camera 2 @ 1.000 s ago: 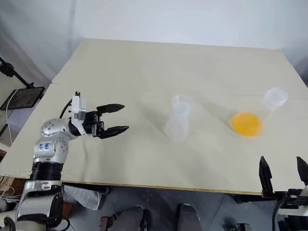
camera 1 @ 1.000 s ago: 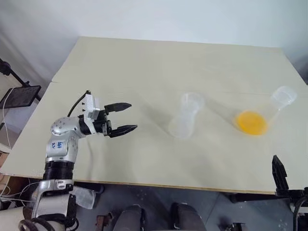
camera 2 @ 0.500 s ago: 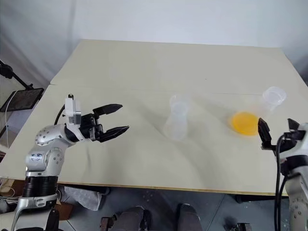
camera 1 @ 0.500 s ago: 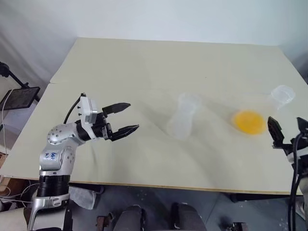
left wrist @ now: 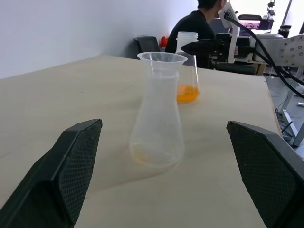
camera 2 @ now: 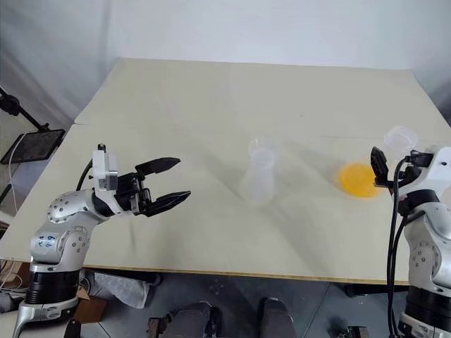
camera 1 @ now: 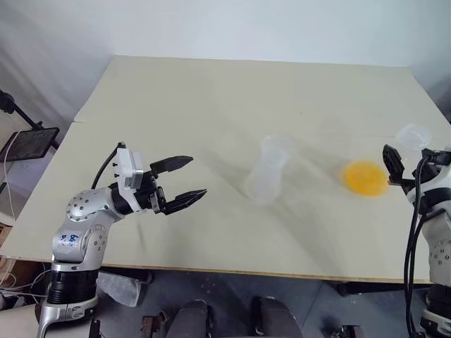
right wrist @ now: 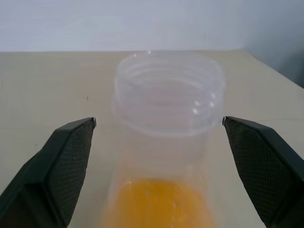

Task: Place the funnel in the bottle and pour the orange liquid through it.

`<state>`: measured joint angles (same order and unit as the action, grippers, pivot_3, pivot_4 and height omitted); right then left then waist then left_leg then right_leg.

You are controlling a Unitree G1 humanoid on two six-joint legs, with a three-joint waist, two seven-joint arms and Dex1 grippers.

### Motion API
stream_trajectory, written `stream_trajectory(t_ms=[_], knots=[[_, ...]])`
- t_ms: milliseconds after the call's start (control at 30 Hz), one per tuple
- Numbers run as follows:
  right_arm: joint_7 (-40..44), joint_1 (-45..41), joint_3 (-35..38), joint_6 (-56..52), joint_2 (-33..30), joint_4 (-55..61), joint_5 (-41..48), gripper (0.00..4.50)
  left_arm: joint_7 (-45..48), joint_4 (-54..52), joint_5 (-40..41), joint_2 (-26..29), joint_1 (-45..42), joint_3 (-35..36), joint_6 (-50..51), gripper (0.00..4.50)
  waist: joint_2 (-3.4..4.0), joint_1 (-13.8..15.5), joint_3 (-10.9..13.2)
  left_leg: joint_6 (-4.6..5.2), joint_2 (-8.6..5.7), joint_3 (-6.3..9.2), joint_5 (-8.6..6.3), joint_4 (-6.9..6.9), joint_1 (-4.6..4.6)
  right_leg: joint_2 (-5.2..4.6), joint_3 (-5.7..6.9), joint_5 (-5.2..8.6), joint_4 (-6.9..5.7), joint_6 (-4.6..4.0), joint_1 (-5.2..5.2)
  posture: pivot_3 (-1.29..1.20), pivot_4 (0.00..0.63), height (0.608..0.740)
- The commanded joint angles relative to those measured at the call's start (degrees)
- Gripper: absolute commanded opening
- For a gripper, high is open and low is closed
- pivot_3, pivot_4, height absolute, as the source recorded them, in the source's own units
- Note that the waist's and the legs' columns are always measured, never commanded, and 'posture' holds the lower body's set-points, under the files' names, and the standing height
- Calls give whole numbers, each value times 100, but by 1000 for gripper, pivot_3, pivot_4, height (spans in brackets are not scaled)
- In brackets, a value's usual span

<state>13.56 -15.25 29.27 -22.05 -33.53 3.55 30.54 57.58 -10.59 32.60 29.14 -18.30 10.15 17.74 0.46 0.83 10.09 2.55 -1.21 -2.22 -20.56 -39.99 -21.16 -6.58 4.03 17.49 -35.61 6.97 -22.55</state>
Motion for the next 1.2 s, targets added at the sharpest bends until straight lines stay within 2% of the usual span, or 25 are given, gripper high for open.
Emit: stream_trajectory(t_ms=[33,167,267,400,433,667,733,967,1067,1200], knots=[[49,-266,1,127,7,-180,-62,4500,-22,-228,132,44,-24,-17,-27,4479,0,2,0,0,0,1,0,0,0,0,1,0,-1,0,0,0,150,740],[-81,-670,28,46,70,-553,-45,4500,-3,-250,129,62,-40,-59,-57,4479,1,-18,0,0,0,0,0,-1,-1,0,2,0,0,0,0,0,150,740],[-9,-785,4,114,40,-705,-127,3883,3,-247,134,84,-44,-68,-80,4500,1,-18,1,0,2,4,0,1,-1,0,5,0,0,0,0,0,150,740],[79,-824,0,114,35,-756,-140,2576,-7,-242,131,98,-35,-64,-116,4500,1,-44,1,0,0,2,0,1,-2,0,5,0,1,0,0,0,150,740],[95,-824,-4,107,38,-754,-146,2486,-8,-240,129,100,-32,-65,-124,4500,1,-64,1,0,2,4,0,1,-2,0,5,0,1,0,1,0,150,740],[258,-824,2,196,22,-519,-125,2486,-12,-187,104,76,-47,-84,-197,4500,4,-93,2,-1,4,3,0,3,-2,-1,5,0,2,0,-1,0,150,740],[588,-762,-216,207,-118,-277,-185,2486,2,-120,84,56,-89,-112,-249,4500,7,-91,4,-1,4,4,0,3,-2,-2,5,0,2,0,-1,0,150,740],[383,-755,-986,-591,-324,1362,-455,2486,77,139,35,22,-260,-223,-393,4500,28,-90,16,-4,7,4,0,5,-5,-3,5,0,5,0,-6,0,150,740],[108,-778,-1805,-1124,-671,1994,-1297,2486,137,230,24,11,-318,-303,-446,4500,28,-83,16,-4,4,3,0,4,-6,-3,6,0,6,0,-5,0,150,740],[52,-868,-2452,-855,-783,2279,-2080,2486,164,333,12,-6,-410,-364,-494,4500,27,-65,17,-4,-1,9,0,3,-12,-5,12,0,9,0,-7,0,150,740]])
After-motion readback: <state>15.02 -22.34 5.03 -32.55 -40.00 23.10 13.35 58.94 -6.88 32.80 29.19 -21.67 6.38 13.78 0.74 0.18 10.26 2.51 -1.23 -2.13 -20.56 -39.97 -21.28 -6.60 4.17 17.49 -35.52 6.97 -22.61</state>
